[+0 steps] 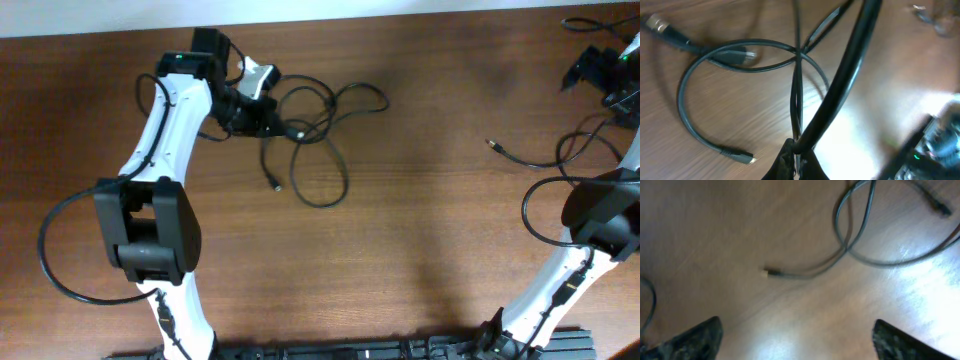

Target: Untangle cables

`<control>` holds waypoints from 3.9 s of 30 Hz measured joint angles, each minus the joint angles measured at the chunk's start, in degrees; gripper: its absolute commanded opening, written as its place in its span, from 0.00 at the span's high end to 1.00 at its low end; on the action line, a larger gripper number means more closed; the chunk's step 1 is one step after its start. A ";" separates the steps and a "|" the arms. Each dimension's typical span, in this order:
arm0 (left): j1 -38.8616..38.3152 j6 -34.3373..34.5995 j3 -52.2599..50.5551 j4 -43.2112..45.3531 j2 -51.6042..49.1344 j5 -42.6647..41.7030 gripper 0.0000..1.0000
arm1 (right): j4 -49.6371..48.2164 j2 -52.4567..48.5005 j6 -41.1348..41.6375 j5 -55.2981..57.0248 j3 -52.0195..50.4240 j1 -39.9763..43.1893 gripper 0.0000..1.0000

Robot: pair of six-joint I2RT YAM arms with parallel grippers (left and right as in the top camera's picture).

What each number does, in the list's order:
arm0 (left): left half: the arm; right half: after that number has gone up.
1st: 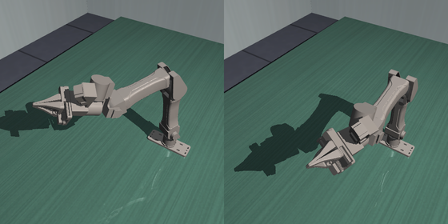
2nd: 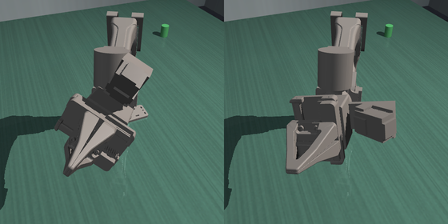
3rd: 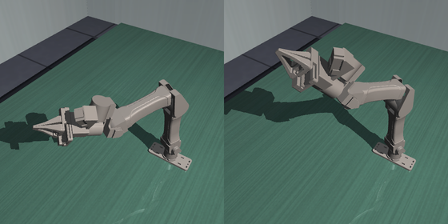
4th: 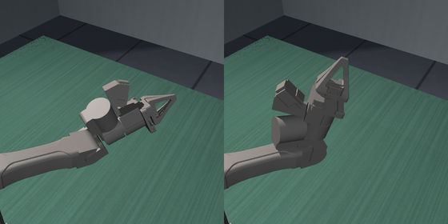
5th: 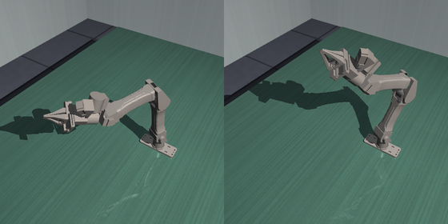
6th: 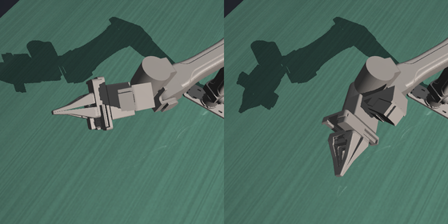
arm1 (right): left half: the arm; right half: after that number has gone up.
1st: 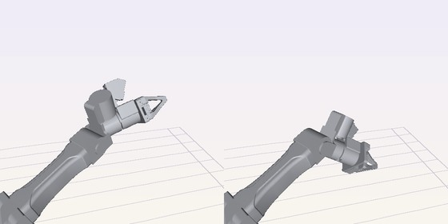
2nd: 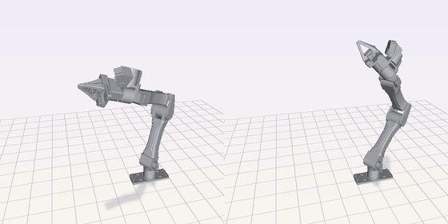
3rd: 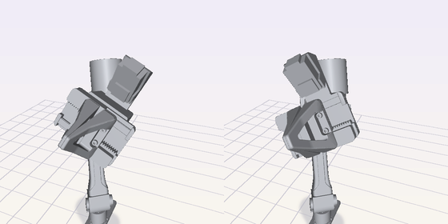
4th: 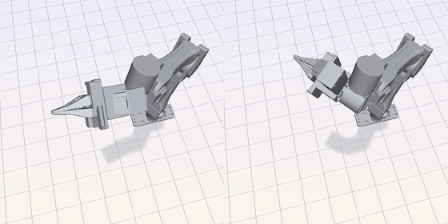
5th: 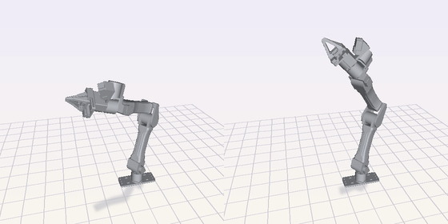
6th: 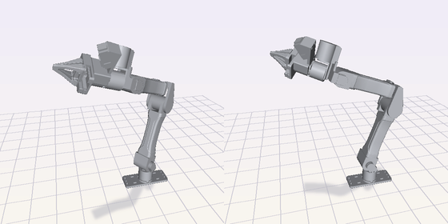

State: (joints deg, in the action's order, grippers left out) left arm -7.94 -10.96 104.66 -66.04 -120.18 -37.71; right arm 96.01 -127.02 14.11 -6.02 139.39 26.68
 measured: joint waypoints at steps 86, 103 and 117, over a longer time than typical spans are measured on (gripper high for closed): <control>-13.90 10.25 -0.09 14.36 -8.35 17.22 1.00 | 0.96 5.84 -2.05 15.93 35.69 -42.34 0.96; 8.39 13.20 6.88 -9.03 -7.50 29.68 1.00 | 0.98 4.90 -2.05 17.77 4.13 -0.94 0.96; 5.11 13.60 6.49 -26.08 3.61 31.17 1.00 | -0.74 4.90 -7.02 8.04 -26.49 3.23 0.96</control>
State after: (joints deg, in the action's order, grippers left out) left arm -2.83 2.63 111.15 -92.12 -116.57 -6.55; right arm 95.26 -122.13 7.09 2.02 112.90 29.91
